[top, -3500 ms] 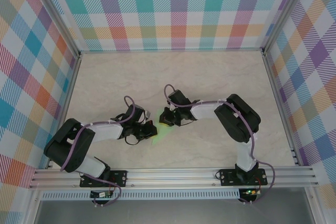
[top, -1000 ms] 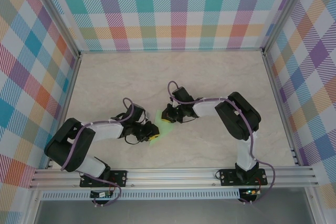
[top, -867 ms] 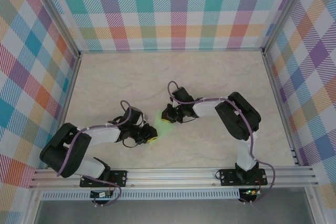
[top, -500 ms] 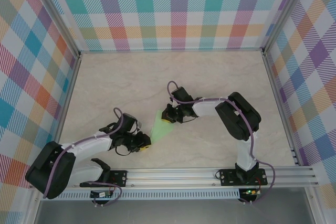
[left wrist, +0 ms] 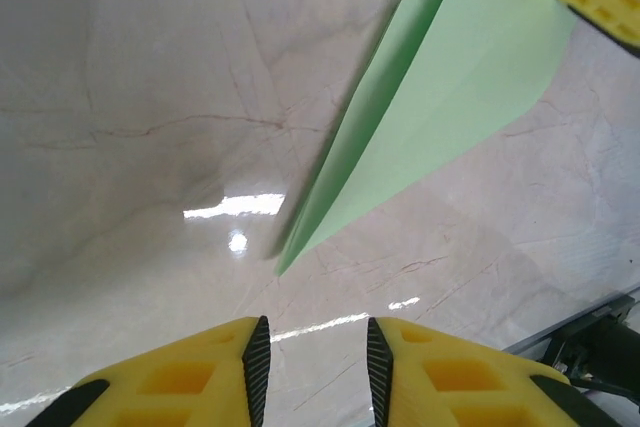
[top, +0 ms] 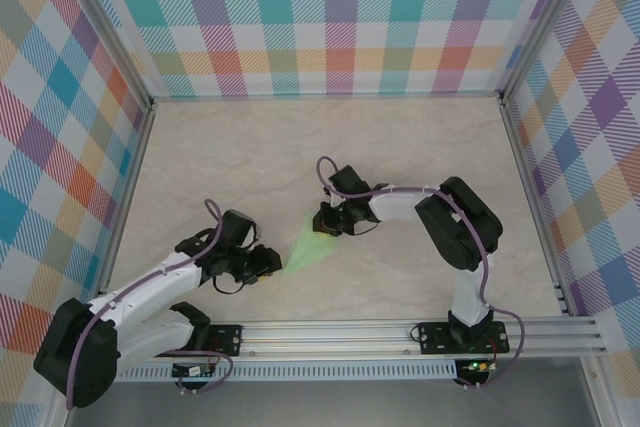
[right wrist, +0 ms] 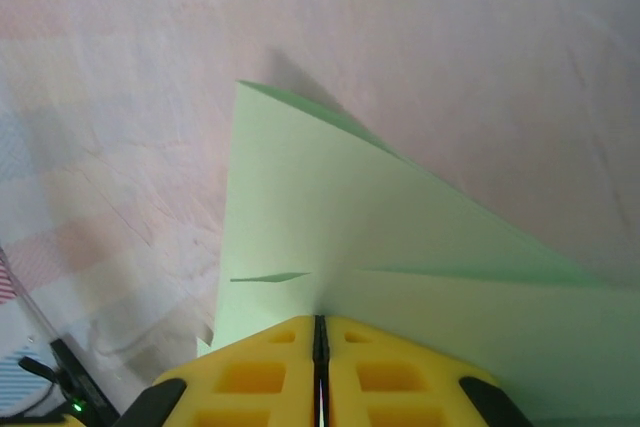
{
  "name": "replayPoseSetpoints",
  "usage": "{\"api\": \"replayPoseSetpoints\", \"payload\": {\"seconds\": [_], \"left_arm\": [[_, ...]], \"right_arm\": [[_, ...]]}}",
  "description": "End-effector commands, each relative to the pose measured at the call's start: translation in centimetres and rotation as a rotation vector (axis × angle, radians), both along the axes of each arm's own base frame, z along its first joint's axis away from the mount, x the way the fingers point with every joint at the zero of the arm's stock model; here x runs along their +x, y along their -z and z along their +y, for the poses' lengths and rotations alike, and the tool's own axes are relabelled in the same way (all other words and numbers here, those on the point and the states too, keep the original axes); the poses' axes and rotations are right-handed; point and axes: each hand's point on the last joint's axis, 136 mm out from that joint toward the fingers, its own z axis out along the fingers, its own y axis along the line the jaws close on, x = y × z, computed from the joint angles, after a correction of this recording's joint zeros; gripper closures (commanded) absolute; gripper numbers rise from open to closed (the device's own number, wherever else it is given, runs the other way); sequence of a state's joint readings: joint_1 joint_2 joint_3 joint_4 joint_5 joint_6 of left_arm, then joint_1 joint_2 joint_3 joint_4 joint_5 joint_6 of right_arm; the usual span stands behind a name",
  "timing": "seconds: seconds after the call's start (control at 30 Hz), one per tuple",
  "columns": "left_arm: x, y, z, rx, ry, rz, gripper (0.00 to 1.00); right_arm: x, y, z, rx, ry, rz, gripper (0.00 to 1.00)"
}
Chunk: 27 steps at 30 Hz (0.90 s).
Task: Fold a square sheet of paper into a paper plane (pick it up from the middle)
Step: Fourth fold the wing at the center of the table.
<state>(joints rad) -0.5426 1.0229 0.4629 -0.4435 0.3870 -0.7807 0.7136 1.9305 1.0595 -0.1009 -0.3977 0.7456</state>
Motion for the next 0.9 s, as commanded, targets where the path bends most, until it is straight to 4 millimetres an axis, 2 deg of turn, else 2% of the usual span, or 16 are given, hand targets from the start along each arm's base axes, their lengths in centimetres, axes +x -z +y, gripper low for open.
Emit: {"api": "replayPoseSetpoints", "payload": {"seconds": [0.0,0.1,0.23,0.37,0.5,0.57,0.87], "left_arm": [[0.8,-0.4,-0.4,0.015,0.026,-0.012,0.66],[1.5,-0.9,-1.1,0.004,0.053,-0.022,0.63],[3.0,-1.4,-2.2,0.001,0.101,-0.048,0.57],[4.5,-1.4,-3.1,0.028,0.154,-0.056,0.53],[5.1,-0.1,-3.3,0.061,0.186,-0.037,0.50],[5.0,0.6,-3.8,0.050,0.212,-0.012,0.50],[4.5,2.6,-3.6,0.074,0.226,0.039,0.51]], "right_arm": [[-3.6,1.8,-3.1,-0.124,-0.157,0.024,0.88],[-3.8,1.3,-3.0,-0.123,-0.240,-0.004,0.87],[-2.4,-0.8,-1.6,-0.086,-0.232,-0.028,0.85],[-0.7,-3.1,-1.1,-0.069,-0.118,-0.062,0.75],[0.0,-4.6,-2.4,-0.084,0.038,-0.075,0.67],[-0.5,-4.3,-4.1,-0.149,0.135,-0.026,0.65],[-4.8,-4.6,-5.3,-0.035,0.241,0.032,0.61]]}}
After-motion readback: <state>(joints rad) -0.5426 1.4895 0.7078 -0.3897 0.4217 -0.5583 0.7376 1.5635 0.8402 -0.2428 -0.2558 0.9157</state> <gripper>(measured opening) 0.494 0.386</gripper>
